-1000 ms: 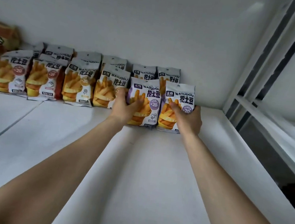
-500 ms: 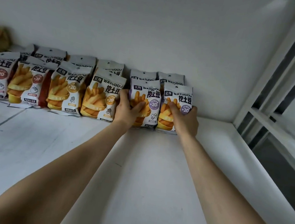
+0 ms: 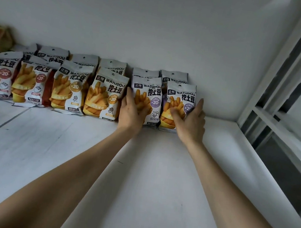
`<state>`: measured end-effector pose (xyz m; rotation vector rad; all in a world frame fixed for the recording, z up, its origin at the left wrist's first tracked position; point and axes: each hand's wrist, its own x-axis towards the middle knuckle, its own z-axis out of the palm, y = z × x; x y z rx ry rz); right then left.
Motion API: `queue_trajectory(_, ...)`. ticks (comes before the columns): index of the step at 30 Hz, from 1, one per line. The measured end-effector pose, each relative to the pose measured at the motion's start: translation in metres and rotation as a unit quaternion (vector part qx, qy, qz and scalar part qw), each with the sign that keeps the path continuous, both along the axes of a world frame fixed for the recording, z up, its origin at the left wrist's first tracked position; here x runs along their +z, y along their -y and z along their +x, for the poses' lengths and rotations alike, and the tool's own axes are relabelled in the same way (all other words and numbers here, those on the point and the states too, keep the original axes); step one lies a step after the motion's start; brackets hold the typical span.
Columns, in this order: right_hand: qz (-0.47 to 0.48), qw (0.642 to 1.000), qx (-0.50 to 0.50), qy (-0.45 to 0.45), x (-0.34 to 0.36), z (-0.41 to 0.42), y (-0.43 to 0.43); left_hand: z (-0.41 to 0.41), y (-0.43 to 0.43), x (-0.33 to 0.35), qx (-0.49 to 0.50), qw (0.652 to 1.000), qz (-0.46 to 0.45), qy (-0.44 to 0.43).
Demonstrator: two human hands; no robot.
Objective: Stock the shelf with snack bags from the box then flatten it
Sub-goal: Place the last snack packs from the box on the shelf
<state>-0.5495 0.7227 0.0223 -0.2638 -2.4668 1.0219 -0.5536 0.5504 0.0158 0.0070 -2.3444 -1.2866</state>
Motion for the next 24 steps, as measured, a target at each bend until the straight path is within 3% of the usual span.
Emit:
queue_trajectory(3,0.132,0.990,0.043,-0.020,-0.013,0.017,-0.004,0.017,0.004,-0.015,-0.018,0.999,-0.047,0.020)
queue_trajectory(7,0.202,0.978,0.057,0.003,-0.020,0.017,-0.006,0.015,0.008,-0.016,-0.013,0.998,-0.054,0.040)
queue_trajectory(16,0.223,0.974,0.020,0.044,-0.013,0.016,0.003,0.016,0.007,-0.006,-0.003,0.993,-0.073,0.091)
queue_trajectory(24,0.274,0.961,0.001,0.044,-0.008,0.057,0.009,0.070,0.018,-0.011,-0.043,0.984,-0.119,0.128)
